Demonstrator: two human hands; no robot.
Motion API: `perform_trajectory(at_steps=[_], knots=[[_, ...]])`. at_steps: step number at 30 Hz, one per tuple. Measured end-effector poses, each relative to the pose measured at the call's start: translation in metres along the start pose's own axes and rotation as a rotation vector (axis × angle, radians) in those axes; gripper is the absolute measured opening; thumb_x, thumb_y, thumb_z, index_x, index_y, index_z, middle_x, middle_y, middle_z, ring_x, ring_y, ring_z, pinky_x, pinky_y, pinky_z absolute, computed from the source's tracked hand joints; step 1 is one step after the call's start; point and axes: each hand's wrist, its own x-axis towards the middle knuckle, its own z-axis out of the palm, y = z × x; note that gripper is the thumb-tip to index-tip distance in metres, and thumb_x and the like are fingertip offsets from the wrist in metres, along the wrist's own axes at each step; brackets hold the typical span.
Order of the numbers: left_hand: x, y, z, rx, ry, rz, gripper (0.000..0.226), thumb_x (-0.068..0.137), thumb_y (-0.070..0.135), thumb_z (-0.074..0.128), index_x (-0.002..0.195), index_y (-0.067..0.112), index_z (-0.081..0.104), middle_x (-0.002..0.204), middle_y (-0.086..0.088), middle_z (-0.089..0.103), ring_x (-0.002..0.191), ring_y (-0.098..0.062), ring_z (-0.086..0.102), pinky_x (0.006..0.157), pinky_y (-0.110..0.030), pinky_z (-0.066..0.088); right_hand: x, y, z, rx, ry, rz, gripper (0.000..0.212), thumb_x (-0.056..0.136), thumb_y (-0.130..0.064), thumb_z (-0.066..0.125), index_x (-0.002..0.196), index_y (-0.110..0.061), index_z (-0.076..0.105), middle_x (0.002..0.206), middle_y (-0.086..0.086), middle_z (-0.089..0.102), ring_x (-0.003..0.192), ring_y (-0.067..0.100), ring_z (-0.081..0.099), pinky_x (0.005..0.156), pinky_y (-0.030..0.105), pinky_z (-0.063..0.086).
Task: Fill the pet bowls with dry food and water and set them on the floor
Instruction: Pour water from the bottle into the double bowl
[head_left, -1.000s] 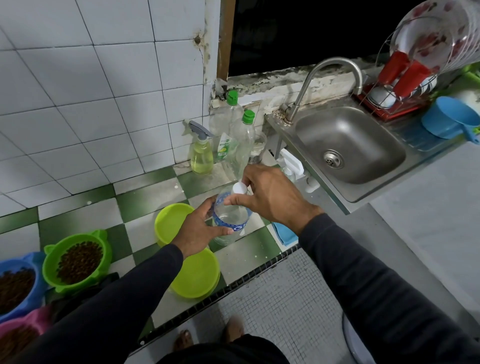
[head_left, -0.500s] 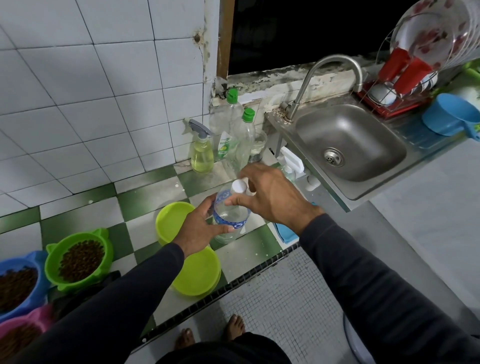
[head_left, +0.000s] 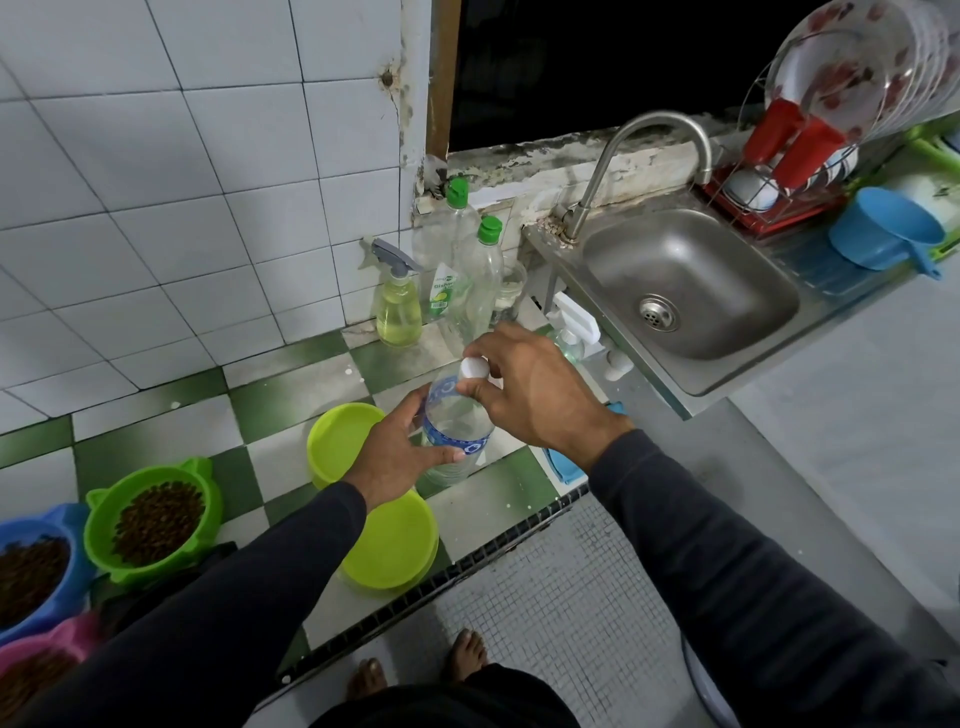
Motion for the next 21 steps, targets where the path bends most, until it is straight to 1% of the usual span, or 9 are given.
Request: perform_trajectory(at_steps=[2, 3, 6, 10, 12, 14, 16, 19, 21], knots=[[-0.001, 0.003, -0.001, 0.025, -0.005, -0.001, 0.086, 0.071, 0.014, 0.094, 0.143, 0.036, 0.052, 0.130, 0.023, 0.065, 0.130, -0.006, 0.056, 0.101, -0.031, 0.055, -0.002, 0.000, -0.001, -0.011, -0.017, 0.008, 0.038, 0.091, -0.035, 0.072, 0.123, -0.016, 0.066, 0.108, 0.001, 0.057, 0.096, 0.023, 0.059, 0.082, 0.040, 0.053], [-0.002, 0.004, -0.002, 0.038, 0.000, -0.005, 0.088, 0.072, 0.014, 0.093, 0.145, 0.036, 0.050, 0.133, 0.021, 0.064, 0.132, -0.008, 0.055, 0.102, -0.032, 0.055, -0.004, -0.001, -0.001, -0.018, -0.026, 0.016, 0.042, 0.092, -0.035, 0.072, 0.129, -0.016, 0.064, 0.113, 0.002, 0.057, 0.103, 0.024, 0.058, 0.085, 0.039, 0.052], [-0.010, 0.008, -0.010, 0.099, 0.043, -0.026, 0.092, 0.075, 0.015, 0.091, 0.152, 0.032, 0.044, 0.147, 0.006, 0.054, 0.136, -0.016, 0.049, 0.106, -0.041, 0.051, -0.009, -0.004, -0.001, -0.038, -0.035, 0.048, 0.054, 0.094, -0.041, 0.069, 0.141, -0.017, 0.056, 0.128, 0.005, 0.058, 0.120, 0.025, 0.053, 0.097, 0.035, 0.045], [-0.026, 0.019, -0.025, 0.252, 0.103, 0.011, 0.075, 0.084, 0.023, 0.085, 0.150, 0.026, 0.049, 0.150, 0.002, 0.053, 0.137, -0.014, 0.048, 0.105, -0.031, 0.043, -0.016, -0.017, -0.001, -0.061, -0.071, 0.100, 0.065, 0.095, -0.045, 0.065, 0.150, -0.017, 0.045, 0.142, 0.009, 0.054, 0.130, 0.028, 0.047, 0.107, 0.038, 0.040], [-0.037, 0.029, -0.035, 0.432, 0.141, 0.047, 0.069, 0.087, 0.030, 0.082, 0.149, 0.025, 0.051, 0.149, -0.001, 0.054, 0.136, -0.017, 0.050, 0.107, -0.029, 0.040, -0.022, -0.024, 0.001, -0.078, -0.077, 0.116, 0.069, 0.095, -0.044, 0.065, 0.154, -0.018, 0.040, 0.150, 0.012, 0.046, 0.136, 0.031, 0.042, 0.112, 0.041, 0.038], [-0.047, 0.038, -0.044, 0.612, 0.167, 0.078, 0.065, 0.090, 0.036, 0.077, 0.149, 0.025, 0.051, 0.144, -0.006, 0.055, 0.133, -0.025, 0.051, 0.109, -0.035, 0.041, -0.028, -0.032, 0.004, -0.102, -0.070, 0.137, 0.070, 0.095, -0.044, 0.065, 0.155, -0.021, 0.037, 0.159, 0.015, 0.034, 0.143, 0.034, 0.034, 0.117, 0.045, 0.034], [-0.058, 0.046, -0.052, 0.738, 0.168, 0.110, 0.062, 0.092, 0.041, 0.072, 0.148, 0.024, 0.051, 0.141, -0.007, 0.055, 0.130, -0.029, 0.052, 0.108, -0.040, 0.043, -0.034, -0.041, 0.008, -0.161, -0.054, 0.142, 0.070, 0.095, -0.045, 0.064, 0.154, -0.020, 0.038, 0.163, 0.017, 0.025, 0.147, 0.037, 0.027, 0.120, 0.047, 0.029], [-0.076, 0.051, -0.063, 0.871, 0.168, 0.142, 0.061, 0.093, 0.045, 0.069, 0.147, 0.023, 0.051, 0.142, -0.007, 0.054, 0.128, -0.032, 0.052, 0.107, -0.045, 0.045, -0.042, -0.055, 0.014, -0.217, -0.047, 0.136, 0.069, 0.096, -0.048, 0.060, 0.154, -0.018, 0.037, 0.166, 0.020, 0.017, 0.153, 0.038, 0.015, 0.124, 0.050, 0.021], [-0.089, 0.054, -0.070, 0.942, 0.175, 0.149, 0.062, 0.094, 0.048, 0.067, 0.147, 0.022, 0.051, 0.145, -0.007, 0.052, 0.129, -0.032, 0.051, 0.109, -0.046, 0.044, -0.047, -0.063, 0.018, -0.244, -0.054, 0.125, 0.069, 0.098, -0.051, 0.056, 0.155, -0.018, 0.034, 0.167, 0.019, 0.013, 0.156, 0.036, 0.008, 0.126, 0.049, 0.015]])
